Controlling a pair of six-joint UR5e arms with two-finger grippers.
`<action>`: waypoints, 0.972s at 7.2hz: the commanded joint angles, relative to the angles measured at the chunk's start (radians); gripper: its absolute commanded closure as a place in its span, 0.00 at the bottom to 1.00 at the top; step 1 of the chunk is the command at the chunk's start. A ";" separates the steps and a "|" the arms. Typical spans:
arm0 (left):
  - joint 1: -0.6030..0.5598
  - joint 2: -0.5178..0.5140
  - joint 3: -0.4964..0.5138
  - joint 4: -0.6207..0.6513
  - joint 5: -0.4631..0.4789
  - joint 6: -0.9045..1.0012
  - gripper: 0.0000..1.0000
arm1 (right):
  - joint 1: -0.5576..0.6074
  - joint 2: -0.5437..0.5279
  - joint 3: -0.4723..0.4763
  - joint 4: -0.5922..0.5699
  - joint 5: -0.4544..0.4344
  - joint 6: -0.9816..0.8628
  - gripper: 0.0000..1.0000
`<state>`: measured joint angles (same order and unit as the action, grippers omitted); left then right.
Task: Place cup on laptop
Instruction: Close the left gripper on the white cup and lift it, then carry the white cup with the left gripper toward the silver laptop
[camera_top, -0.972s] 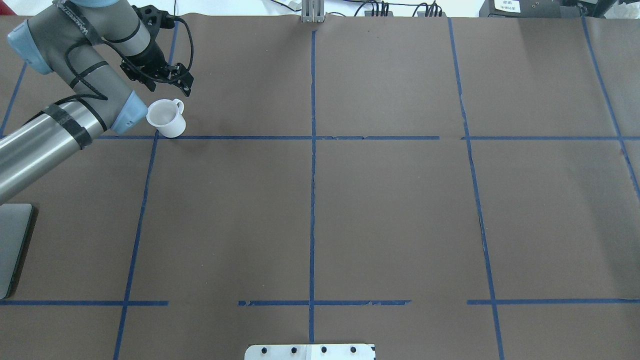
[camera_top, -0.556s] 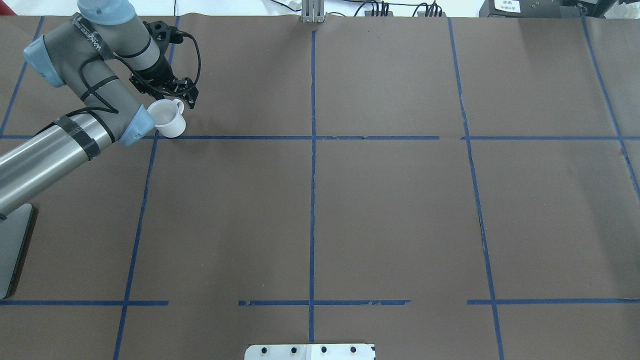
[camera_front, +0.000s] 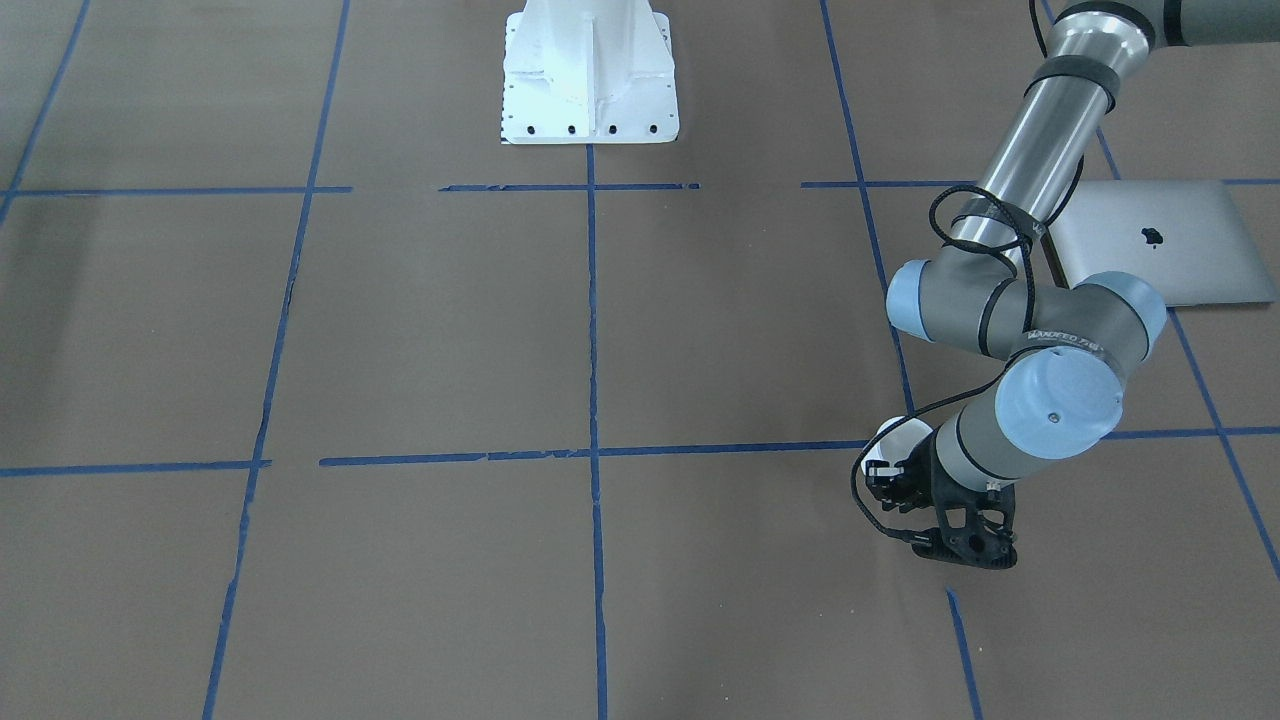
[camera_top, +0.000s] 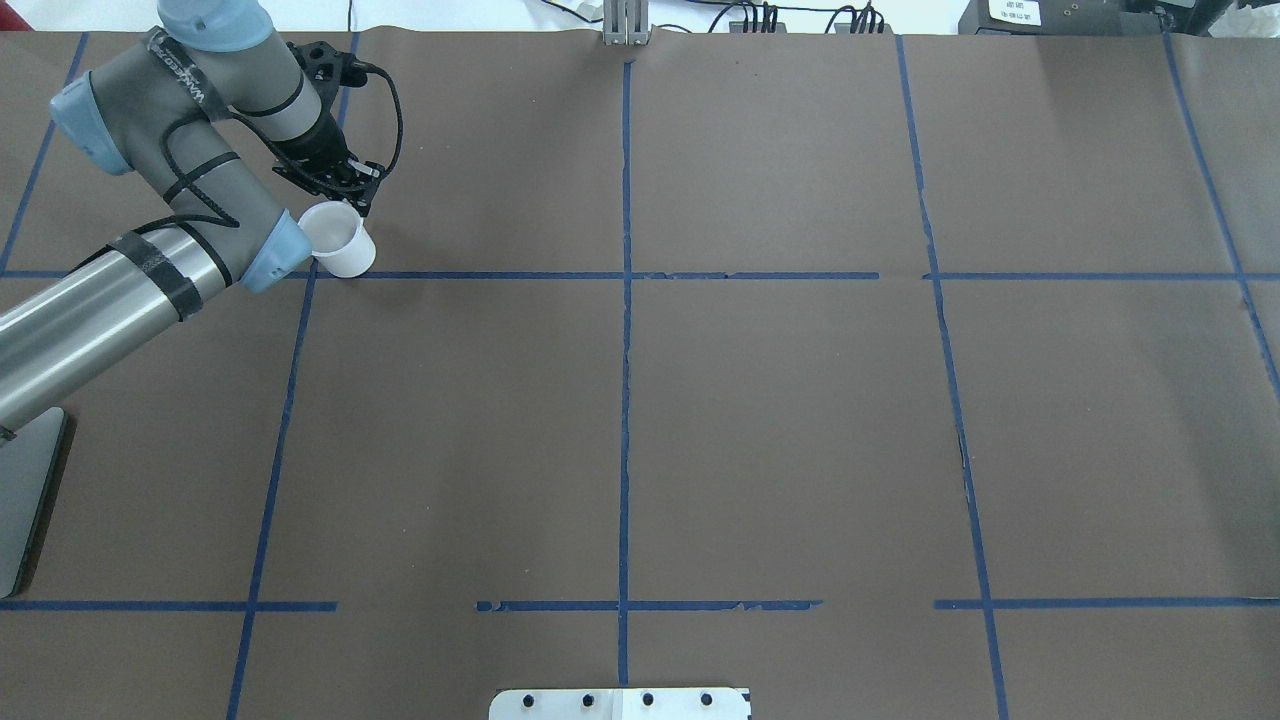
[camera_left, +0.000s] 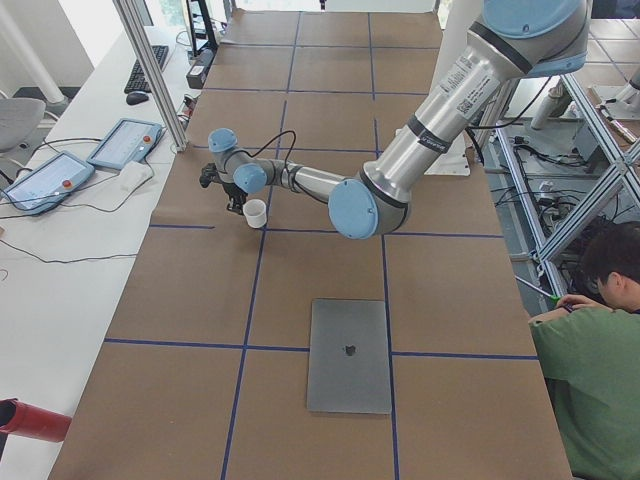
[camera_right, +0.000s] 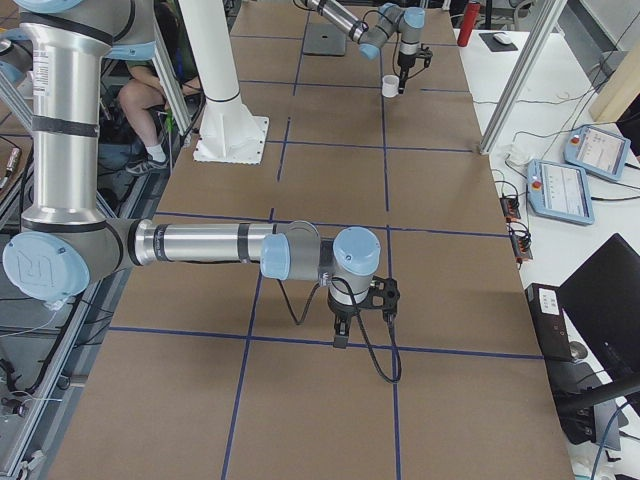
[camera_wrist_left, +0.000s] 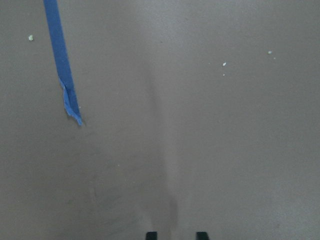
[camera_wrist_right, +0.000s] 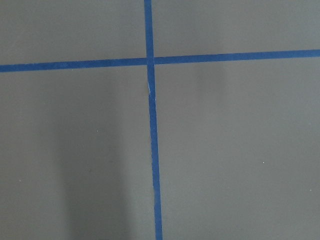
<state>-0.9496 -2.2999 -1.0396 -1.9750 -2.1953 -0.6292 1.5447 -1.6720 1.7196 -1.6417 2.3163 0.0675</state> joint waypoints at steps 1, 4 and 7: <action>-0.029 -0.003 -0.010 0.011 0.000 -0.001 1.00 | 0.000 0.000 0.000 0.000 0.000 0.000 0.00; -0.164 0.025 -0.179 0.263 -0.008 0.142 1.00 | 0.000 0.000 0.000 0.000 0.000 0.000 0.00; -0.303 0.211 -0.454 0.453 -0.014 0.157 1.00 | 0.000 0.000 0.000 0.000 0.000 0.001 0.00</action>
<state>-1.1885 -2.1633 -1.3848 -1.6079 -2.2059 -0.4855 1.5447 -1.6720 1.7196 -1.6413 2.3163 0.0678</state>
